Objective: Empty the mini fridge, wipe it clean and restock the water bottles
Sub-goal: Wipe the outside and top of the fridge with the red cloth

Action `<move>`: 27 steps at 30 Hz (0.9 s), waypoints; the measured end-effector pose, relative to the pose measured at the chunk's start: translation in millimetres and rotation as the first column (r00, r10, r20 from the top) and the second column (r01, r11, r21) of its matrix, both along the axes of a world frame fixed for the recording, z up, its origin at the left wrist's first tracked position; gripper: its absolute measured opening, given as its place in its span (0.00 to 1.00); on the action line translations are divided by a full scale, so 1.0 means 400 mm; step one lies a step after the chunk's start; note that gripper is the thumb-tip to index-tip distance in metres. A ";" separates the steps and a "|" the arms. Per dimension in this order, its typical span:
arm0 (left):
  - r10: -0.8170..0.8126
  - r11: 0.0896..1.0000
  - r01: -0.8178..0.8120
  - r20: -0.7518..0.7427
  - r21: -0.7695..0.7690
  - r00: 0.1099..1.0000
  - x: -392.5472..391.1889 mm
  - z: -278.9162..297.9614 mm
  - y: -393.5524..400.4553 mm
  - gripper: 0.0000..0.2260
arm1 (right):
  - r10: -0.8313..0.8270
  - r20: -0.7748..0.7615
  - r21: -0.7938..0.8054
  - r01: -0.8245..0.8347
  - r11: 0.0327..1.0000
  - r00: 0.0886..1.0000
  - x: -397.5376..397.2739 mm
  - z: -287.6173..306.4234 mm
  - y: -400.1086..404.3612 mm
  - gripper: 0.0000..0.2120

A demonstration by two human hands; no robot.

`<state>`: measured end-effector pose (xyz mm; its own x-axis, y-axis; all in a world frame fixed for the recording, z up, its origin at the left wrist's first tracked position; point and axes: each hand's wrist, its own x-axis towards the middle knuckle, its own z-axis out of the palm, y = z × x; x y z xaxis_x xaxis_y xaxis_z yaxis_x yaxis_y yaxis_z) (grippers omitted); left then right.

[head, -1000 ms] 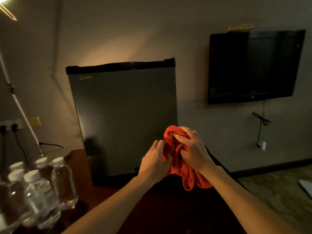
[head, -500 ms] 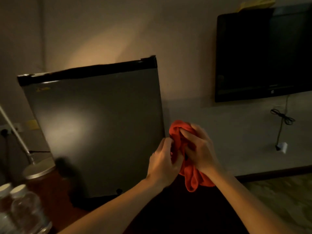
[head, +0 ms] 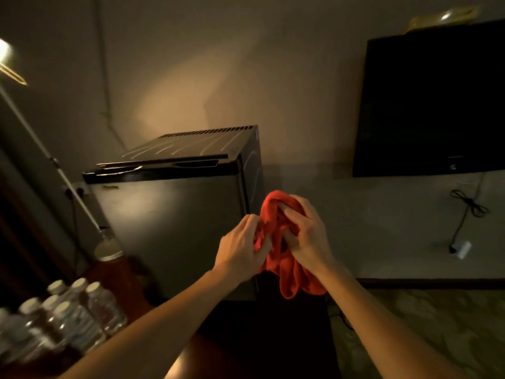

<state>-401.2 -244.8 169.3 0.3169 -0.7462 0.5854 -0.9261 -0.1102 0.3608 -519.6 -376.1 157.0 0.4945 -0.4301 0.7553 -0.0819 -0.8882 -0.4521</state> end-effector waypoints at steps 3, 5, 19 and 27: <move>0.061 0.998 -0.061 0.007 0.011 0.998 -0.064 0.068 0.050 0.08 | 0.050 -0.025 0.056 -0.048 0.997 0.998 -0.063 0.067 0.041 0.25; 0.099 0.995 -0.099 -0.004 0.021 0.995 -0.112 0.106 0.083 0.09 | 0.082 -0.038 0.093 -0.078 0.993 0.996 -0.101 0.102 0.068 0.24; 0.376 0.917 -0.367 -0.032 0.154 0.926 -0.194 0.209 0.190 0.07 | 0.067 -0.043 0.302 -0.051 0.952 0.997 -0.190 0.212 0.106 0.26; 0.350 0.913 -0.342 0.001 0.222 0.937 -0.163 0.194 0.177 0.07 | 0.148 -0.118 0.319 -0.104 0.942 0.982 -0.151 0.219 0.107 0.23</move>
<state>-466.6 -174.1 246.9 0.5966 -0.6923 0.4059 -0.8022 -0.4999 0.3264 -580.2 -333.1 244.6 0.6497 -0.5593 0.5149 -0.0600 -0.7129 -0.6987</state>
